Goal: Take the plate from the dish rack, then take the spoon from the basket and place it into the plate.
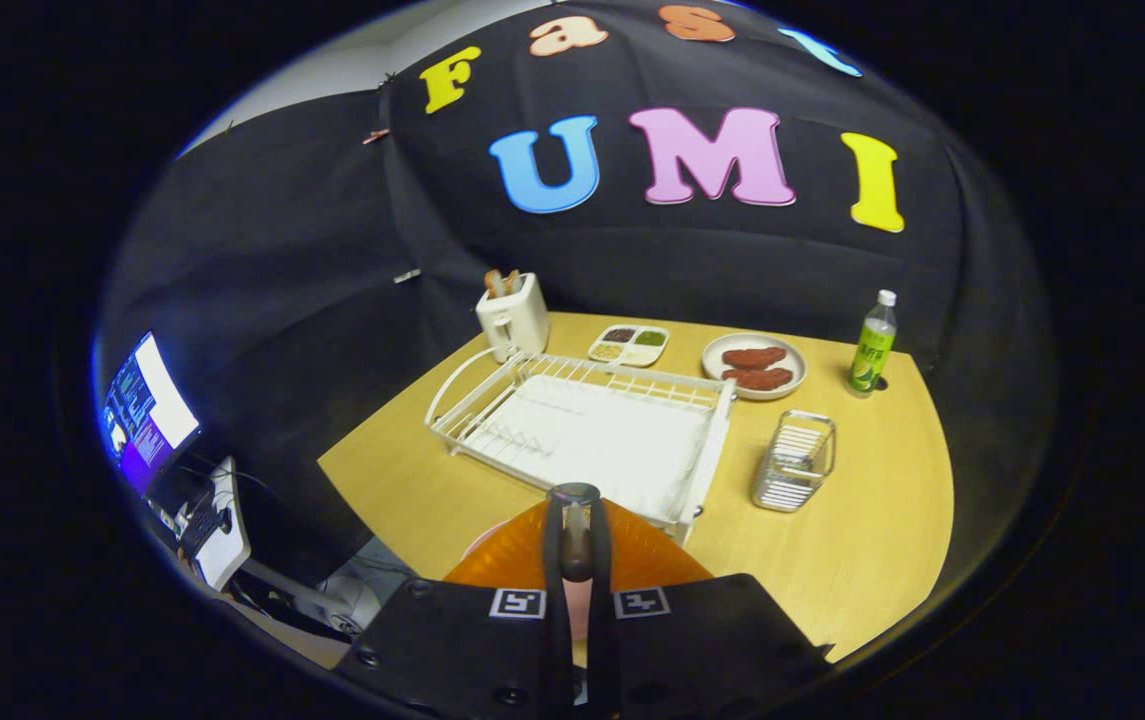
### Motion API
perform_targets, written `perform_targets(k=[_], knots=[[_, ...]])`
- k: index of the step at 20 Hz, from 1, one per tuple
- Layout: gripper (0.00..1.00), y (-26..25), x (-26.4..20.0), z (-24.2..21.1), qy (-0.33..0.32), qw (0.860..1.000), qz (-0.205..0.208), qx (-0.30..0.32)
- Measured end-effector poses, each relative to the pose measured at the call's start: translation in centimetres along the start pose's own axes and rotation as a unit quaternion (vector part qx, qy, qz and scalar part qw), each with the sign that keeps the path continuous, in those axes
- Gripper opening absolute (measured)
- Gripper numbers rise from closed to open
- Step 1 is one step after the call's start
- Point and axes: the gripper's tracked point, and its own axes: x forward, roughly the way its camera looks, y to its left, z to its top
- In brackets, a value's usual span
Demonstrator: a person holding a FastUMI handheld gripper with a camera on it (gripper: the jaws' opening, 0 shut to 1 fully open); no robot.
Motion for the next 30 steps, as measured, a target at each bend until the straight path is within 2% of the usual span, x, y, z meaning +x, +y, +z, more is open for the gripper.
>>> perform_targets(k=[3, 6, 11, 13, 16, 19, 25, 26, 27, 30], knots=[[0.1, 2.1, 3.0, -4.2, 0.046, 0.998, 0.025, -0.02], [0.1, 3.0, 5.4, -7.0, 0.077, 0.996, 0.03, -0.034], [0.1, 3.6, 7.4, -8.7, 0.089, 0.995, 0.034, -0.042], [0.14, 3.3, 7.5, -9.7, 0.103, 0.993, 0.037, -0.048], [0.26, 2.1, 7.4, -11.4, 0.127, 0.99, 0.029, -0.047], [0.32, 1.6, 7.3, -11.8, 0.137, 0.99, 0.024, -0.04], [0.77, 1.6, 7.2, -11.1, 0.13, 0.991, 0.021, -0.034], [0.93, 1.5, 7.1, -10.8, 0.128, 0.991, 0.016, -0.033], [0.98, 1.3, 7.0, -10.3, 0.126, 0.991, 0.011, -0.033], [1.0, -0.3, 6.5, -6.4, 0.09, 0.994, -0.028, -0.046]])
